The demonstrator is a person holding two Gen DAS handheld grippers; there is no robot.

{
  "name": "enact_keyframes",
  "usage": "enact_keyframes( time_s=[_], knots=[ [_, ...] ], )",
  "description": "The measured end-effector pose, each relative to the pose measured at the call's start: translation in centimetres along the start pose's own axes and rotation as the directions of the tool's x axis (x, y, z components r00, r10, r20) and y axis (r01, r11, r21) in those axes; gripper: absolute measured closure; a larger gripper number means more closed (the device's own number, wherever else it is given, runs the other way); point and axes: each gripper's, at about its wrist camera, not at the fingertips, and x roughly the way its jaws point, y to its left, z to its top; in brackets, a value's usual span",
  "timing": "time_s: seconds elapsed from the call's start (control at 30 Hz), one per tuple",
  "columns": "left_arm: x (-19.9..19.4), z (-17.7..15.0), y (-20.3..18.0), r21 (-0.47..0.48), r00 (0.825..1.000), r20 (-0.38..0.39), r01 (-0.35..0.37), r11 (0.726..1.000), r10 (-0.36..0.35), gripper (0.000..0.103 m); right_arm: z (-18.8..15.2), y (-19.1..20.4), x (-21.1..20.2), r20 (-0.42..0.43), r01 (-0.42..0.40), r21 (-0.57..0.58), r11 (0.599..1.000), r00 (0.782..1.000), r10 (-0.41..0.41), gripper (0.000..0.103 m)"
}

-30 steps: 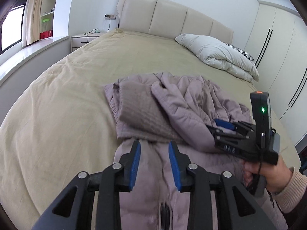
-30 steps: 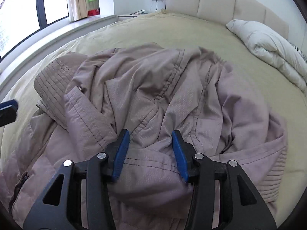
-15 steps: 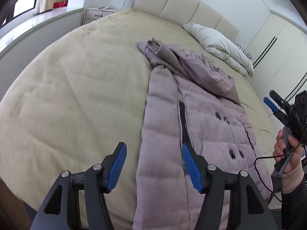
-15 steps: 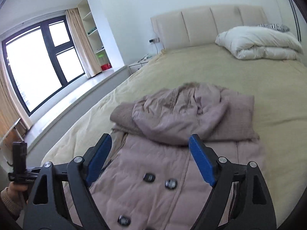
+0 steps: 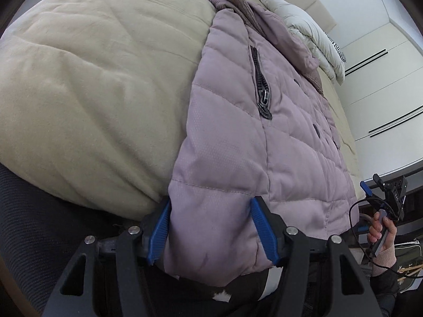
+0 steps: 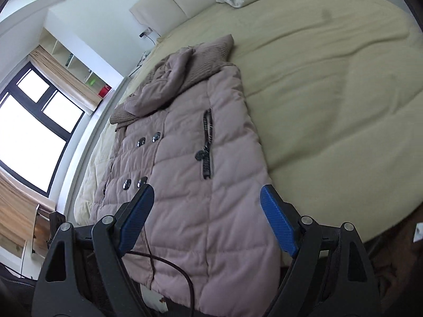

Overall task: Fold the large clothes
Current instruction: 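Grasp the coat hem with the left gripper while the right gripper grasps the hem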

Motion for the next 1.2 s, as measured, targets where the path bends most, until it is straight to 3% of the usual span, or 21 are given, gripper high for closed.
enact_keyframes(
  time_s=[0.17, 0.27, 0.37, 0.47, 0.63, 0.7, 0.77, 0.8, 0.87, 1.03, 1.2],
  knots=[
    [0.4, 0.1, 0.2, -0.014, 0.999, -0.034, 0.033, 0.999, -0.033, 0.042, -2.1, -3.1, -1.6, -0.082, 0.085, 0.045, 0.995, 0.993, -0.082, 0.02],
    [0.7, 0.3, 0.0, 0.002, 0.997, -0.068, 0.045, 0.999, -0.044, 0.044, -2.9, -5.1, -1.9, -0.134, 0.083, 0.101, 0.991, 0.989, -0.07, 0.021],
    [0.8, 0.2, -0.1, 0.005, 0.994, -0.093, 0.051, 0.999, -0.05, 0.044, -3.6, -6.0, -1.1, -0.203, 0.052, 0.135, 0.989, 0.979, -0.024, 0.034],
    [1.0, 0.0, 0.1, -0.007, 0.993, -0.101, 0.059, 0.998, -0.059, 0.044, -4.2, -5.3, 0.2, -0.273, 0.024, 0.114, 0.993, 0.962, 0.008, 0.034],
    [1.4, -0.2, 0.2, -0.017, 0.993, -0.102, 0.06, 0.998, -0.061, 0.044, -4.1, -4.9, 1.5, -0.293, -0.017, 0.155, 0.988, 0.954, 0.063, 0.035],
    [1.4, -0.1, 0.0, -0.003, 0.993, -0.104, 0.058, 0.998, -0.058, 0.051, -4.2, -4.7, 1.9, -0.313, -0.023, 0.151, 0.988, 0.947, 0.07, 0.044],
    [1.4, 0.0, -0.2, 0.009, 0.993, -0.109, 0.056, 0.998, -0.055, 0.068, -4.4, -4.7, 2.3, -0.339, -0.024, 0.151, 0.988, 0.938, 0.074, 0.06],
    [1.3, 0.0, -0.3, 0.012, 0.992, -0.112, 0.052, 0.999, -0.05, 0.071, -4.6, -4.7, 2.6, -0.356, -0.02, 0.148, 0.989, 0.932, 0.072, 0.07],
    [1.3, -0.1, -0.5, 0.018, 0.992, -0.116, 0.048, 0.999, -0.045, 0.084, -5.1, -4.4, 2.7, -0.359, -0.017, 0.134, 0.991, 0.931, 0.065, 0.075],
    [0.4, -0.3, -1.8, 0.072, 0.994, -0.107, 0.032, 0.997, -0.024, 0.095, -5.7, -2.3, 1.9, -0.311, -0.006, 0.051, 0.999, 0.95, 0.022, 0.092],
    [-2.8, -0.4, -2.6, 0.069, 0.991, -0.073, 0.116, 0.991, -0.111, 0.096, -5.6, 0.4, -0.4, -0.249, -0.031, -0.007, 1.0, 0.968, 0.028, 0.095]
  ],
)
